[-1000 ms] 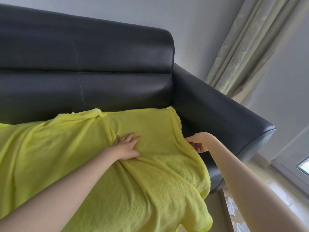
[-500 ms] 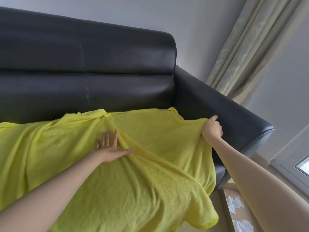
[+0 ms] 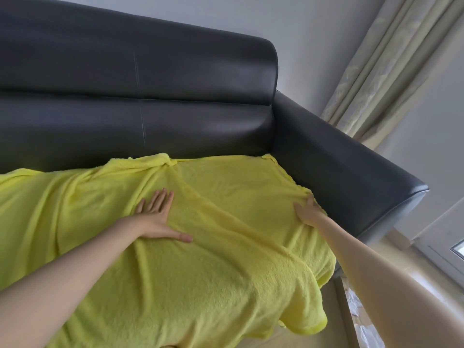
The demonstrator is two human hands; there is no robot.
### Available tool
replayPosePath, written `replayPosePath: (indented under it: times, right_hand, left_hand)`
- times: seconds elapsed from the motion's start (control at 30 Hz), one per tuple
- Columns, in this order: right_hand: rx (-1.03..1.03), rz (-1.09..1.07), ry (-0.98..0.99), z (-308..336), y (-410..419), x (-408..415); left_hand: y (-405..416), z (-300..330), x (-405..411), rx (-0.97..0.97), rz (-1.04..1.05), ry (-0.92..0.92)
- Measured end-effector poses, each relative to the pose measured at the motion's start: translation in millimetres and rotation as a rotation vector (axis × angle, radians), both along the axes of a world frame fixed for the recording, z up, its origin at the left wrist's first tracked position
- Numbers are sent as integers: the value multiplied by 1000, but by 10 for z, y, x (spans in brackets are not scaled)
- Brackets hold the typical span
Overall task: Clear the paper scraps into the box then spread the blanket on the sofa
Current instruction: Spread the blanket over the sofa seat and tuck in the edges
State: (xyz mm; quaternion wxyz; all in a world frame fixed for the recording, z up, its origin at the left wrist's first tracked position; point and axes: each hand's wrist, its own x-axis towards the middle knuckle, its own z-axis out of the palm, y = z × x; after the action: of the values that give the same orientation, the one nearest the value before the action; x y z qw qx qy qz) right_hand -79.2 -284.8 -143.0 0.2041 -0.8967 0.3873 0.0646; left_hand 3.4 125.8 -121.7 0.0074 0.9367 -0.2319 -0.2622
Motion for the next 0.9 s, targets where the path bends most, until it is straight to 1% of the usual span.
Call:
replayPosePath:
  times: [0.1, 0.2, 0.33, 0.43, 0.47, 0.53, 0.6, 0.63, 0.7, 0.73, 0.8, 0.9]
  right_hand:
    - [-35, 55, 17, -94, -67, -27]
    - [-62, 77, 26, -122, -64, -41]
    - [-77, 89, 6, -157, -114, -51]
    - [-68, 87, 21, -150, -126, -54]
    - [-100, 83, 9, -137, -89, -59]
    - [-267, 79, -56, -90, 64, -70]
    - [-446, 87, -128, -14, 289, -47]
    - [-474, 101, -157, 17, 417, -25]
    - [-434, 125, -185, 41, 670, 36]
    - [-387, 118, -184, 37, 780, 52]
    - [-298, 96, -156, 1, 941, 65]
    - [-242, 105, -123, -137, 958, 26]
  left_hand:
    - [229, 54, 97, 77, -44, 29]
    - [363, 128, 212, 237, -72, 33]
    - [334, 275, 277, 487, -7, 7]
    - [144, 497, 225, 658, 51, -15]
    - [44, 587, 151, 691, 51, -12]
    - [-261, 717, -67, 637, 11, -53]
    - [-622, 684, -269, 457, 7, -169]
    - [-824, 612, -354, 329, 24, -195]
    - [-1172, 406, -532, 75, 48, -178]
    - [-1326, 296, -653, 7, 50, -141]
    - [-1504, 68, -888, -35, -10, -116]
    - [-1490, -209, -1049, -85, -90, -177]
